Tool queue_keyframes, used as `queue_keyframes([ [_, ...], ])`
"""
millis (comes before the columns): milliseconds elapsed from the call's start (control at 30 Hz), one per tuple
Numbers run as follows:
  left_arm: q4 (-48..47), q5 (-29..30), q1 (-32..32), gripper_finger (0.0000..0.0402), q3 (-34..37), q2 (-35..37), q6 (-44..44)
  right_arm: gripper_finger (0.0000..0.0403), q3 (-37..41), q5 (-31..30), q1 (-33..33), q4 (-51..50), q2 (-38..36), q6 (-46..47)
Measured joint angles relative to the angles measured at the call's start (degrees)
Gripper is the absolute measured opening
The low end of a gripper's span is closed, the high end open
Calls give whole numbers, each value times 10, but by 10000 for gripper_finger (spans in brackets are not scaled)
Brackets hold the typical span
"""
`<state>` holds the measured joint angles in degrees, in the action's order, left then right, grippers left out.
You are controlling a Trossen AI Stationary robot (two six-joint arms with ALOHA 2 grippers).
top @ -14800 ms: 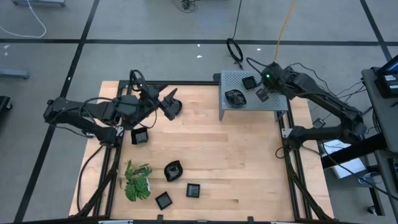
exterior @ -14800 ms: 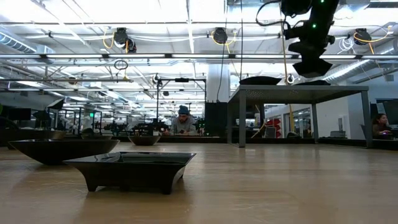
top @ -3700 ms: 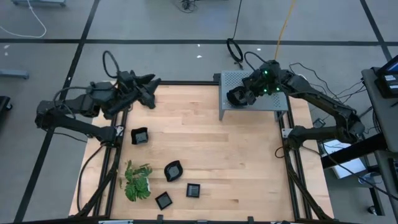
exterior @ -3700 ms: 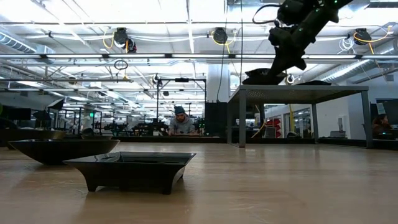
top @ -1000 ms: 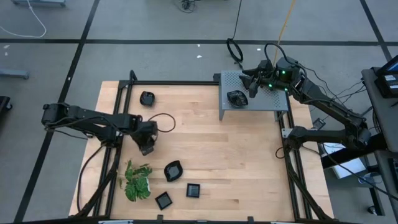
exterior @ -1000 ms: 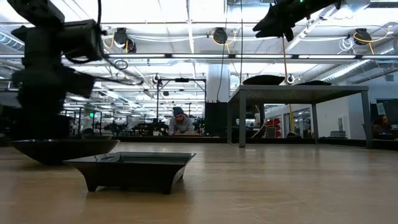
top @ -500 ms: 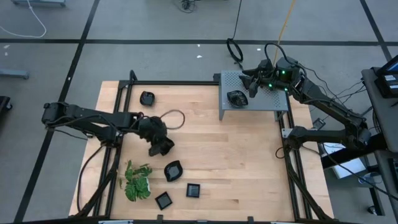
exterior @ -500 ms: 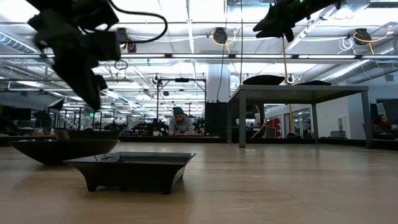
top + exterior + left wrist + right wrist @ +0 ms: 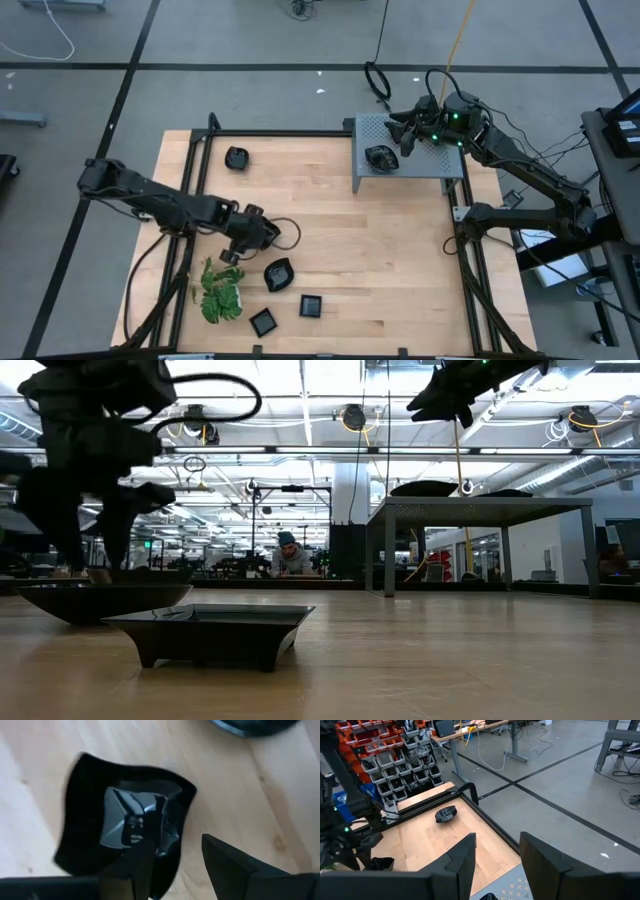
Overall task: Pick & Place Mini shaped plates
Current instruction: Stack the distorted square plate on top of the other distorted square plates
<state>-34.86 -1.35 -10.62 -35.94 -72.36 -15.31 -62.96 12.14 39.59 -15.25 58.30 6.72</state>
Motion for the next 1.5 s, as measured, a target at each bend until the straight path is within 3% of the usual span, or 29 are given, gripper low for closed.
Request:
queue_keyframes([
  [100, 1, 7, -5, 172, 0, -27, -29, 139, 0, 0, 0, 0, 0, 0],
  [267, 23, 107, -7, 172, 0, -67, -52, 139, 0, 0, 0, 0, 0, 1],
  [367, 21, 115, -8, 162, 0, -86, -56, 139, 0, 0, 0, 0, 0, 1],
  [633, 29, 108, -8, 13, -4, -95, -67, 139, 0, 0, 0, 0, 0, 1],
  [833, 54, 116, 16, 5, -56, -94, -78, 139, 0, 0, 0, 0, 0, 1],
  [1000, 160, 120, 42, 7, -99, -106, -137, 139, 0, 0, 0, 0, 0, 0],
  [1167, 226, 121, 72, 7, -149, -194, -196, 139, 0, 0, 0, 1, 0, 1],
  [1267, 225, 121, 84, 5, -211, -268, -245, 139, 0, 0, 0, 2, 0, 1],
  [1500, 225, 120, 101, 7, -363, -410, -271, 139, 0, 0, 0, 0, 0, -2],
])
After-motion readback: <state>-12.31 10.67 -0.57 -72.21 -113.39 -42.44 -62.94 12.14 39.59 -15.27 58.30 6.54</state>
